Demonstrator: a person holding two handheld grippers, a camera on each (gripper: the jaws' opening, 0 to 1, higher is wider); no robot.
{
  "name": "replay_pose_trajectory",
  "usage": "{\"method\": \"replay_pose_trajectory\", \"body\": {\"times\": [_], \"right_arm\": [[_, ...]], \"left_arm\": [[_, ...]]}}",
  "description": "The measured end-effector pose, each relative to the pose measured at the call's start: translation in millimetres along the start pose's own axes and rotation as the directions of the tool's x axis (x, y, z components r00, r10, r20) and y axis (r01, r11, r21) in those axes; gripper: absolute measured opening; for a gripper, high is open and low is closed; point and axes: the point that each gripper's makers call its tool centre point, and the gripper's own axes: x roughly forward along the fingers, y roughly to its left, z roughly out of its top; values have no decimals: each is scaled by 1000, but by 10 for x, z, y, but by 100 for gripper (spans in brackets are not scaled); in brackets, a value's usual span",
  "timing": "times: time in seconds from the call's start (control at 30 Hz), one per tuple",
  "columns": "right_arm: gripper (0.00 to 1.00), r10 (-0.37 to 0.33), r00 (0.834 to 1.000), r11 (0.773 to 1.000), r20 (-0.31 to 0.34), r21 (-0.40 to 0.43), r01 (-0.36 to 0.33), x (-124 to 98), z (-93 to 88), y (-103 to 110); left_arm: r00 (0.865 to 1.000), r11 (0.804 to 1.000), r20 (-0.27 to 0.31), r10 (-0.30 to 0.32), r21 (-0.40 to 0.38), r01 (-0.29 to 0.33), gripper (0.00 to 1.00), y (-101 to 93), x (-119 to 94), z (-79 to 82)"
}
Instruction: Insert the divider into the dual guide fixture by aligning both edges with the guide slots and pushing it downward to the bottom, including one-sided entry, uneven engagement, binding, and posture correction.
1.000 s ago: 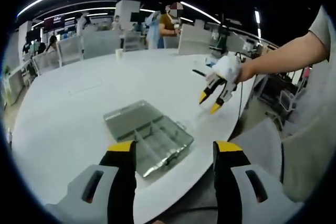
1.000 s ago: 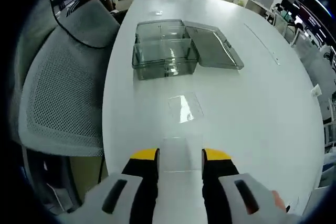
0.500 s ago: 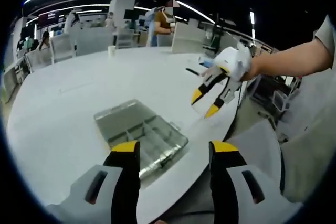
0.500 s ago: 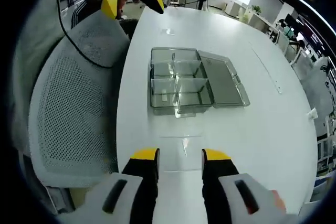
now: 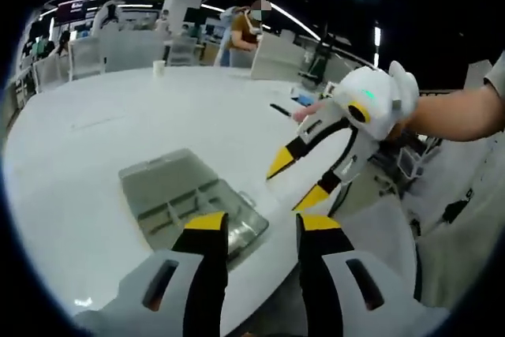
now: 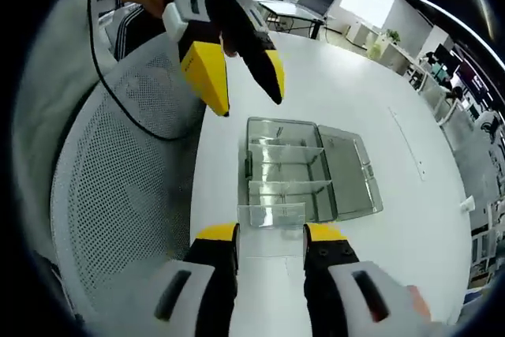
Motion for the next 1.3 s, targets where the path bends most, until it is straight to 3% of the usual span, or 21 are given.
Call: {"method": "replay_pose_trajectory", "body": {"times": [0.77,1.3], "right_arm": [[28,-13,999,997,51,-70,16,35,370,48],[28,-27,997,996,74,-83,33,42,503,70]], "left_arm": [[999,989,-13,-38,-145,36,21,-60,71,-3],[999,963,-15,-47,-265,41,7,-24,67,-52]]}}
